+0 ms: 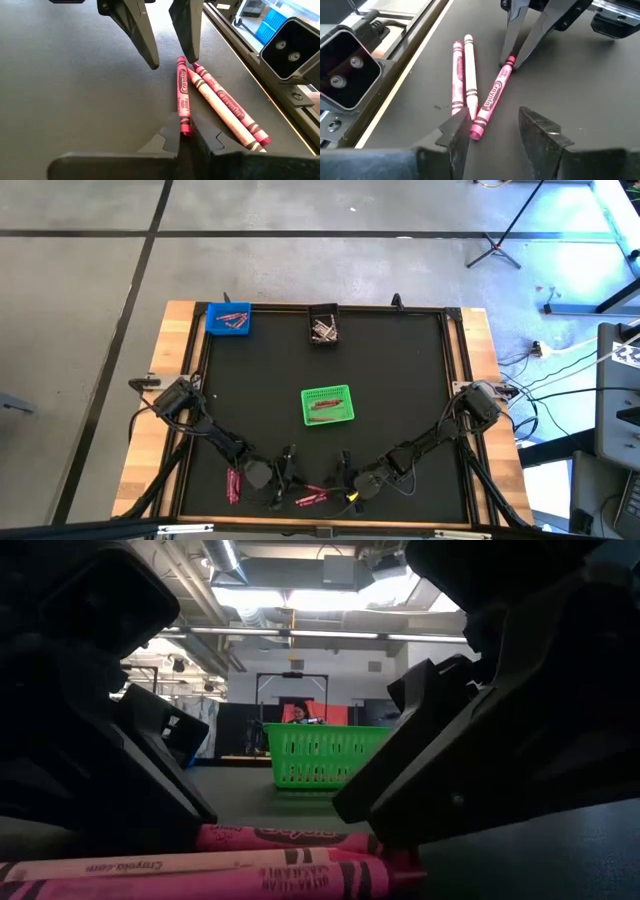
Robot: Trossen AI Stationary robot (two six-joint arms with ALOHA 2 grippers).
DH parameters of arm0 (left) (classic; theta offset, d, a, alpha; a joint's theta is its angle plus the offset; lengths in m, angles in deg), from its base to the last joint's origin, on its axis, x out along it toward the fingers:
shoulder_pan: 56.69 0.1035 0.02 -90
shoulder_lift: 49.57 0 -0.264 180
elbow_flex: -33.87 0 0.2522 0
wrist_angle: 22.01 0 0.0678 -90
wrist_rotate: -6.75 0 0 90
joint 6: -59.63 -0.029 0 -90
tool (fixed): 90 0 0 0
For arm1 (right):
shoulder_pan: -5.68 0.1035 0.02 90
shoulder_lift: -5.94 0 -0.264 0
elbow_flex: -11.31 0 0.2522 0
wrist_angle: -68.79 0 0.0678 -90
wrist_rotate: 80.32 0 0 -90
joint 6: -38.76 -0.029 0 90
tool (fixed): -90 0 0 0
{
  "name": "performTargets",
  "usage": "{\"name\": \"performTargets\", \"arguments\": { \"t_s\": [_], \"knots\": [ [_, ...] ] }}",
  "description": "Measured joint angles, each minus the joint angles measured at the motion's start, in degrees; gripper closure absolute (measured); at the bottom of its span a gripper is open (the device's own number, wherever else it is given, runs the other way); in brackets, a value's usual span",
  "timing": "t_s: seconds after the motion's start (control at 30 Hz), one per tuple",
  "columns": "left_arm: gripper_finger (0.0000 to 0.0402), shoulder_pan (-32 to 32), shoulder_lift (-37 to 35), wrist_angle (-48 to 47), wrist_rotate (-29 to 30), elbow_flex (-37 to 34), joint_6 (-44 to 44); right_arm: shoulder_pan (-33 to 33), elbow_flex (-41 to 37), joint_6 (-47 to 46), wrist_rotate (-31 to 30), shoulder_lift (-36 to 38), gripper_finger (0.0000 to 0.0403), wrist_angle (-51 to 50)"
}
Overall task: Sort crayons
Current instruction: Put the red crayon into the green bin
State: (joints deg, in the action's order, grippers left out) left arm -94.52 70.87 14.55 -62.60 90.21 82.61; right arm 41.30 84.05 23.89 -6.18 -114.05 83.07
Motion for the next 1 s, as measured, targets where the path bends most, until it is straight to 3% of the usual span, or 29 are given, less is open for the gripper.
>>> {"name": "performTargets", "arguments": {
  "t_s": [0.43, 0.73, 1.0],
  "knots": [
    [0.0387, 0.3, -3.9, -5.3, 2.5, -0.2, -1.3, 0.0, 0.0, -1.4, -0.1, 8.5, 0.0235, -14.5],
    [0.0386, 1.7, -14.5, -16.0, 3.0, -0.2, -1.2, 0.0, 0.0, -5.4, -0.1, 16.0, 0.0235, -27.7],
    [0.0386, 3.0, -26.4, -27.7, 11.4, -0.2, -4.5, 0.0, -0.1, -5.9, -2.1, 17.4, 0.0235, -31.2]
  ]
}}
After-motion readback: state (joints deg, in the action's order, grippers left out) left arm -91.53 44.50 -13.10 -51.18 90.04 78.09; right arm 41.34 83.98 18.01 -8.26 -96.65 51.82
